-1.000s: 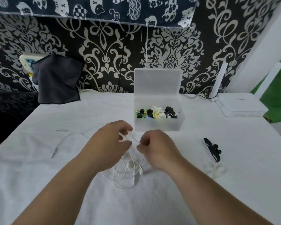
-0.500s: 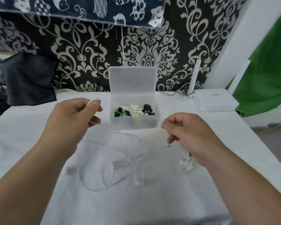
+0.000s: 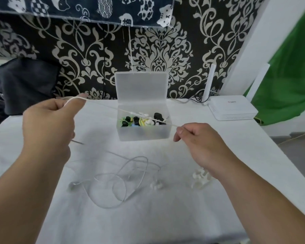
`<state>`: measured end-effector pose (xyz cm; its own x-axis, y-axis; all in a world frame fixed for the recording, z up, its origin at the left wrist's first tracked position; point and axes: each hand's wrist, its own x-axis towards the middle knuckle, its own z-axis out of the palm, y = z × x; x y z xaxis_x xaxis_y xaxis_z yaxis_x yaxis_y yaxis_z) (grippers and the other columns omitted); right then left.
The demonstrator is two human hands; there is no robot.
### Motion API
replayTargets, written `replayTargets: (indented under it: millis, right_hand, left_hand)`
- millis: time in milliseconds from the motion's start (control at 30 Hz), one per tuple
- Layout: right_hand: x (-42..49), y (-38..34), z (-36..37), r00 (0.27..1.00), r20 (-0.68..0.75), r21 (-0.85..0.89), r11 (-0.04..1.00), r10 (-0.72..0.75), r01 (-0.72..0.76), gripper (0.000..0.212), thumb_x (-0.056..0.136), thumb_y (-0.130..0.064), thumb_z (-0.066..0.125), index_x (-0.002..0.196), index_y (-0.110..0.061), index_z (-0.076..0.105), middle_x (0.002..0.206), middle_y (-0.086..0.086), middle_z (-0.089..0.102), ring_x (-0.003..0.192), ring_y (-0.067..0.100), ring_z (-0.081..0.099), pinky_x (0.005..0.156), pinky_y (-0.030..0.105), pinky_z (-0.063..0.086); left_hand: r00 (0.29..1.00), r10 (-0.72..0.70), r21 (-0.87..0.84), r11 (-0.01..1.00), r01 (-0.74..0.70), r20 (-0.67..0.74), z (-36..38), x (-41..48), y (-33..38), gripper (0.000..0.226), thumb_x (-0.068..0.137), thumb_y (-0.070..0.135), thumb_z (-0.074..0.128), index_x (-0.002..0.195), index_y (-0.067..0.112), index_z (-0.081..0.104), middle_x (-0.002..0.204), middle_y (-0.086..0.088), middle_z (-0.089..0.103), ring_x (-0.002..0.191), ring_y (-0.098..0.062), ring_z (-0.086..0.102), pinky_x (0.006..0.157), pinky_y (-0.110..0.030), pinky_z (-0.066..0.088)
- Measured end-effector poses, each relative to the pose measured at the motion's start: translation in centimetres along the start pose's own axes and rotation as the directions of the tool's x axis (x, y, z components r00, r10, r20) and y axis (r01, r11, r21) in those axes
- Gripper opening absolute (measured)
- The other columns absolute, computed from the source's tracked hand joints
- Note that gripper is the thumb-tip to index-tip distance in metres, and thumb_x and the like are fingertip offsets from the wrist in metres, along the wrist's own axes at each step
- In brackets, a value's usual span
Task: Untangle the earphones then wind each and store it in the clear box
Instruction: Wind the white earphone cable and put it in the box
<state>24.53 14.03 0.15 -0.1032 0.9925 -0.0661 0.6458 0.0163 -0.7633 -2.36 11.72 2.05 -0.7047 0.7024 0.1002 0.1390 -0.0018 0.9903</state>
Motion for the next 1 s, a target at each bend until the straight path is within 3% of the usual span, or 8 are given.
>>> replayTargets:
  millis: [200, 300, 400, 533, 600, 733, 900, 1000]
  right_hand:
    - [0.3, 0.2, 0.3, 0.999, -0.011, -0.115, 0.993, 0.035, -0.036, 0.033, 0.100, -0.034, 0.053, 0.077, -0.019, 0.070, 0.037, -0.009, 0.037, 0.035, 0.008, 0.034, 0.047, 0.027, 0.027]
    - [0.3, 0.1, 0.1, 0.990, 0.101, -0.238, 0.969, 0.094, -0.067, 0.026, 0.096, -0.030, 0.059, 0.078, -0.019, 0.074, 0.051, -0.003, 0.055, 0.044, 0.011, 0.045, 0.049, 0.025, 0.032]
    - [-0.3, -0.3, 0.5, 0.919, 0.352, -0.297, 0.952, 0.180, -0.073, 0.010, 0.087, -0.027, 0.070, 0.082, -0.022, 0.078, 0.061, -0.007, 0.066, 0.049, 0.007, 0.052, 0.049, 0.020, 0.040]
    - [-1.0, -1.1, 1.0, 0.838, 0.523, -0.370, 0.927, 0.154, 0.060, 0.011, 0.080, -0.029, 0.077, 0.090, -0.033, 0.078, 0.080, -0.018, 0.071, 0.082, 0.004, 0.067, 0.079, 0.031, 0.057]
    - [-0.9, -1.4, 1.3, 0.874, 0.477, -0.316, 0.946, 0.096, 0.068, 0.016, 0.078, -0.031, 0.080, 0.094, -0.031, 0.077, 0.083, -0.017, 0.071, 0.084, 0.002, 0.067, 0.082, 0.030, 0.058]
    - [-1.1, -2.3, 2.3, 0.950, 0.291, 0.010, 0.993, -0.117, 0.119, 0.017, 0.081, -0.035, 0.080, 0.095, -0.030, 0.072, 0.091, -0.012, 0.072, 0.085, 0.000, 0.067, 0.085, 0.028, 0.056]
    - [-2.4, -3.9, 3.5, 0.809, 0.522, 0.405, 0.913, -0.270, 0.043, 0.030, 0.085, -0.038, 0.073, 0.111, -0.022, 0.072, 0.107, -0.005, 0.074, 0.105, 0.011, 0.068, 0.098, 0.032, 0.052]
    - [-2.5, -4.0, 3.9, 0.843, 0.476, 0.452, 0.892, -0.250, 0.009, 0.021, 0.091, -0.034, 0.067, 0.106, -0.020, 0.072, 0.103, 0.002, 0.075, 0.100, 0.019, 0.071, 0.092, 0.038, 0.053]
  left_hand:
    - [0.935, 0.342, 0.388, 0.877, -0.282, -0.093, -1.8, 1.2, -0.3, 0.016, 0.073, 0.042, 0.070, 0.075, 0.047, 0.055, 0.070, 0.001, 0.061, 0.064, -0.026, 0.059, 0.062, -0.043, 0.055]
    - [0.943, 0.323, 0.311, 0.907, -0.283, -0.084, -2.0, 1.4, -0.1, 0.010, 0.078, 0.040, 0.068, 0.073, 0.036, 0.060, 0.066, 0.004, 0.061, 0.053, -0.013, 0.052, 0.055, -0.029, 0.043]
    - [0.942, 0.327, 0.380, 0.864, -0.330, 0.076, -1.8, 1.0, -0.5, 0.023, 0.093, 0.041, 0.063, 0.077, 0.025, 0.067, 0.058, 0.001, 0.053, 0.049, -0.017, 0.045, 0.053, -0.026, 0.032]
    - [0.904, 0.316, 0.435, 0.798, -0.418, 0.288, -1.1, -0.5, 0.0, 0.041, 0.101, 0.045, 0.045, 0.088, 0.020, 0.076, 0.057, 0.010, 0.050, 0.063, -0.017, 0.060, 0.061, -0.030, 0.037]
    - [0.900, 0.232, 0.356, 0.860, -0.366, 0.368, -0.5, -1.1, 0.1, 0.047, 0.102, 0.049, 0.040, 0.079, 0.026, 0.073, 0.044, 0.009, 0.040, 0.046, -0.009, 0.047, 0.057, -0.028, 0.036]
    - [0.874, 0.212, 0.233, 0.912, -0.337, 0.437, 0.4, -2.5, 0.6, 0.053, 0.101, 0.051, 0.040, 0.069, 0.021, 0.069, 0.046, -0.003, 0.049, 0.045, -0.015, 0.049, 0.057, -0.032, 0.041]
    - [0.827, 0.270, 0.326, 0.824, -0.463, 0.493, 1.5, -4.0, 0.8, 0.054, 0.100, 0.050, 0.040, 0.060, 0.016, 0.056, 0.051, -0.007, 0.057, 0.047, -0.012, 0.049, 0.053, -0.032, 0.040]
    - [0.806, 0.278, 0.275, 0.840, -0.468, 0.522, 1.6, -4.2, 0.5, 0.050, 0.100, 0.045, 0.043, 0.062, 0.017, 0.059, 0.053, -0.010, 0.057, 0.047, -0.016, 0.050, 0.053, -0.035, 0.043]
